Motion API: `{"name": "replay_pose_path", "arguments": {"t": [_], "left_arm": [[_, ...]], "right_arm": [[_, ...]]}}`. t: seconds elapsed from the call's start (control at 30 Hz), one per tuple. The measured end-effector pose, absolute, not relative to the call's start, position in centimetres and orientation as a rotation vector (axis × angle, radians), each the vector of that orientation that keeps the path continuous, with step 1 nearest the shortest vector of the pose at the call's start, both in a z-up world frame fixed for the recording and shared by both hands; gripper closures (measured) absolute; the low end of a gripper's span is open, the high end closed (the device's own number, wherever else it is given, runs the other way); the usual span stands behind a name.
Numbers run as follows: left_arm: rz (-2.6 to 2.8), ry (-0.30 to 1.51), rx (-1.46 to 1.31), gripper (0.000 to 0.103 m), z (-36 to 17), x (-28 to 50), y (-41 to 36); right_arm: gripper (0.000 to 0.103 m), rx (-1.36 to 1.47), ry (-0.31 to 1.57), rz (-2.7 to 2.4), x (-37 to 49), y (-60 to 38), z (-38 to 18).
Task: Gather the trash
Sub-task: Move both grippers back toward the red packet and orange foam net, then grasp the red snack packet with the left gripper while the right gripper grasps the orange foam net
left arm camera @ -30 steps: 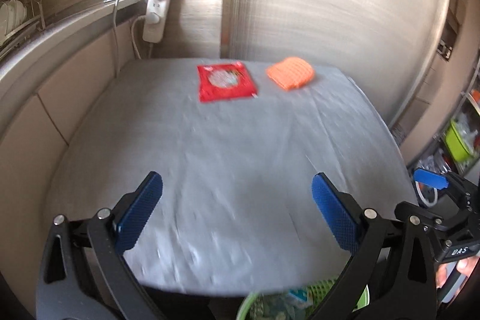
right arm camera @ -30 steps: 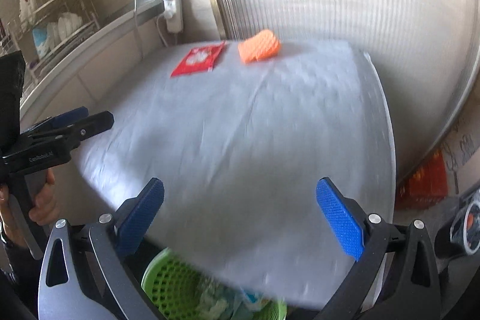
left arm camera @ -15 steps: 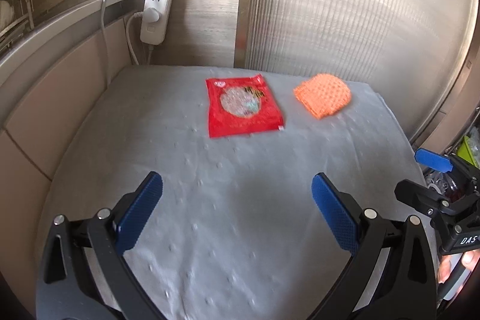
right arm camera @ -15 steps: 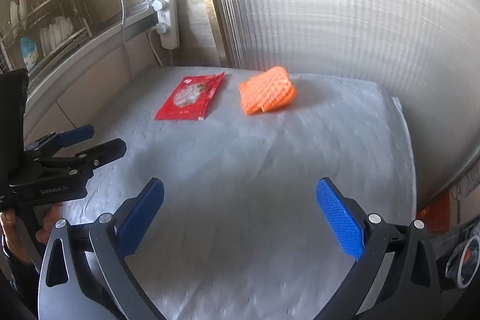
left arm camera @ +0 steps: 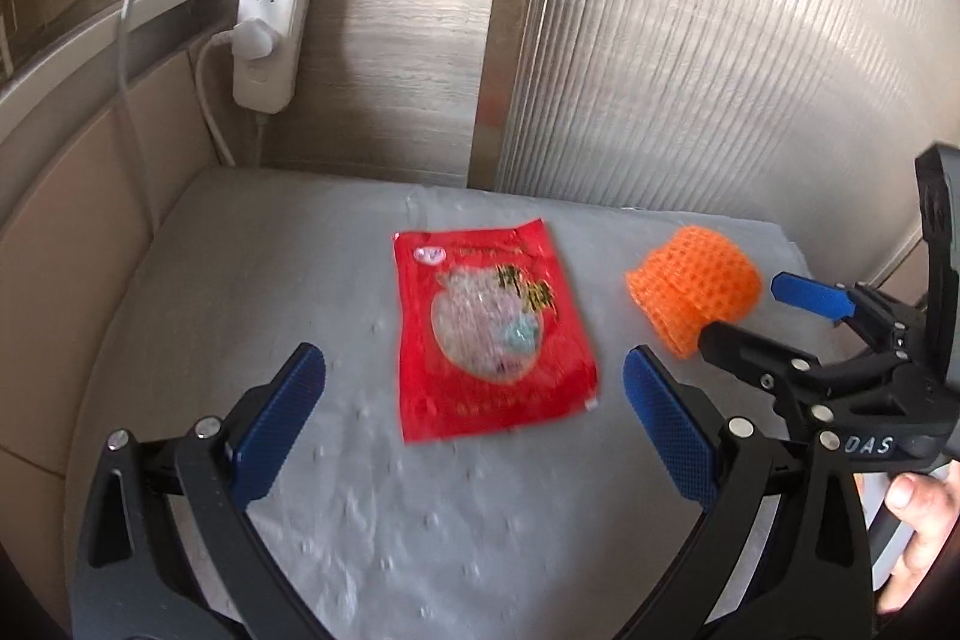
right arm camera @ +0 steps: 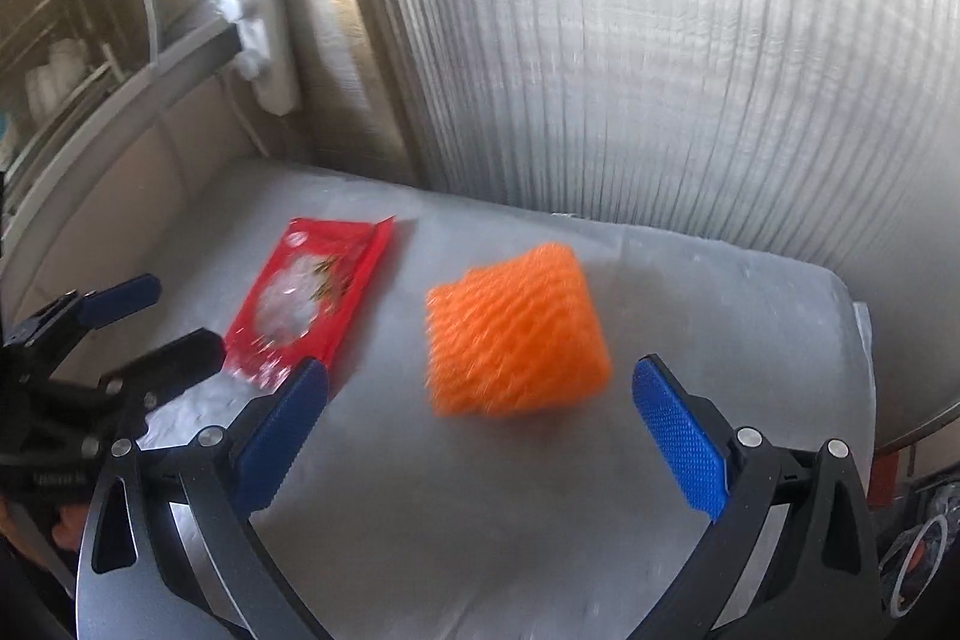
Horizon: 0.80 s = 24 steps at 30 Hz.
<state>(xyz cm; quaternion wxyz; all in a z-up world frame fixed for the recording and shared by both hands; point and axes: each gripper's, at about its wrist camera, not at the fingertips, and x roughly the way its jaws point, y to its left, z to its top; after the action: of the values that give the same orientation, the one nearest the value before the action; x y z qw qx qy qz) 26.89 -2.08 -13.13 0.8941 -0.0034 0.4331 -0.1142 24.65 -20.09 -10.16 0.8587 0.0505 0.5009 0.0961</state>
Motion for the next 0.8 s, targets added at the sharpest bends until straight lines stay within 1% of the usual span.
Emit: {"name": "replay_pose_path", "arguments": {"t": [0.2,0.27,0.33,0.4,0.47,0.53,0.8], "left_arm": [[-0.233,0.920,-0.005,0.008,-14.1,28.3,-2.2],[-0.232,0.928,-0.012,0.008,-14.4,28.6,-2.1],[-0.236,0.935,-0.023,0.008,-14.6,28.8,-1.9],[-0.237,0.941,-0.034,0.008,-14.8,29.1,-1.9],[-0.248,0.952,-0.049,0.008,-14.9,29.4,-1.9],[-0.247,0.966,-0.060,0.008,-15.2,29.8,-2.0],[-0.191,0.997,-0.047,0.008,-16.0,31.2,-3.2]], "right_arm": [[0.003,0.064,1.072,0.174,26.6,-19.5,-11.6],[0.012,0.053,1.074,0.173,26.8,-19.4,-11.8],[0.032,0.051,1.095,0.195,27.1,-19.4,-12.3],[0.047,0.030,1.107,0.203,27.0,-19.4,-12.7],[0.056,0.015,1.091,0.211,26.5,-19.4,-12.4],[0.073,0.012,1.077,0.211,26.1,-19.7,-11.7],[0.074,0.042,1.000,0.199,22.0,-22.2,-8.9]]}}
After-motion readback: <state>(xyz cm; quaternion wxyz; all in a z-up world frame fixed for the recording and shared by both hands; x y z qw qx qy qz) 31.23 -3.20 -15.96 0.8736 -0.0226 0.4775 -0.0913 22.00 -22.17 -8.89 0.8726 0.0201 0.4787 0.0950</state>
